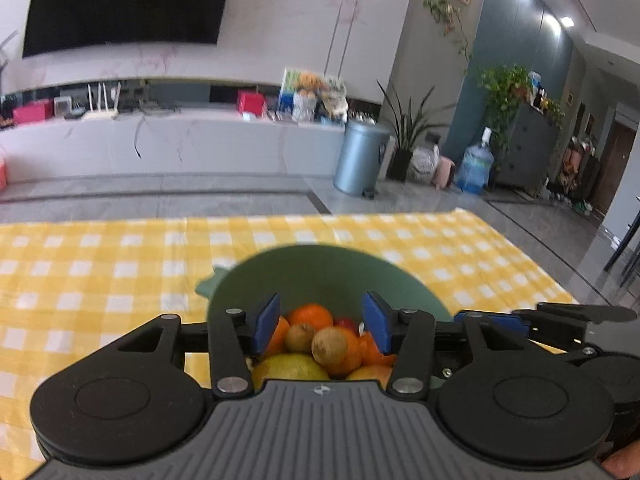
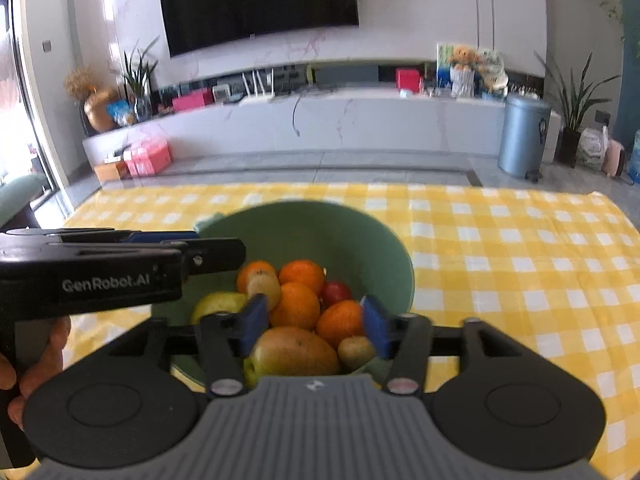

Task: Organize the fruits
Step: 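Open both tools to drop the kiwis into the colander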

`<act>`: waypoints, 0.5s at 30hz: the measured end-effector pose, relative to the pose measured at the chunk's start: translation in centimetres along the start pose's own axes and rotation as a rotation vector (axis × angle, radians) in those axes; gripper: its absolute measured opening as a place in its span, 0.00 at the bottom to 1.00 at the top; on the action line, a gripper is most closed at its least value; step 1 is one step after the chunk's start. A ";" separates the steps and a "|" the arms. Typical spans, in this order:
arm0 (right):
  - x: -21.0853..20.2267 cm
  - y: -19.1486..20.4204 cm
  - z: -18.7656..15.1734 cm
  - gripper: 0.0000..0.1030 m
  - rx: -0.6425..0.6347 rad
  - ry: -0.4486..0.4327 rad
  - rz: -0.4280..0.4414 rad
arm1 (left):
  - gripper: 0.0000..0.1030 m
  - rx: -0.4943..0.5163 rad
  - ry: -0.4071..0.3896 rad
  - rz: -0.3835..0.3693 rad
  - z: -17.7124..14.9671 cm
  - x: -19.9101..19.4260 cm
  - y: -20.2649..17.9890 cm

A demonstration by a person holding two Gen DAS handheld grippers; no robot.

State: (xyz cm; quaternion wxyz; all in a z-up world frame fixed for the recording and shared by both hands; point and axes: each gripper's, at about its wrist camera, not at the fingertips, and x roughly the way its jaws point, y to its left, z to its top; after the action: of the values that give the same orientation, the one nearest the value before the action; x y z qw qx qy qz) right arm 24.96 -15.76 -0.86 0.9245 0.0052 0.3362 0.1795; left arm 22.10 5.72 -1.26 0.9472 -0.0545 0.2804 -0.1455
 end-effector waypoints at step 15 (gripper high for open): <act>-6.7 0.9 -4.6 0.64 0.095 -0.133 -0.034 | 0.58 0.084 -0.003 0.008 -1.3 -4.5 -2.1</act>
State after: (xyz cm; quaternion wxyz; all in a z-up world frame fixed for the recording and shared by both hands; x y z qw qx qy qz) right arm 17.06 -17.66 -0.19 0.9464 0.0554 0.2823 0.1470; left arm 17.25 5.12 0.35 0.9497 -0.0138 0.2727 -0.1533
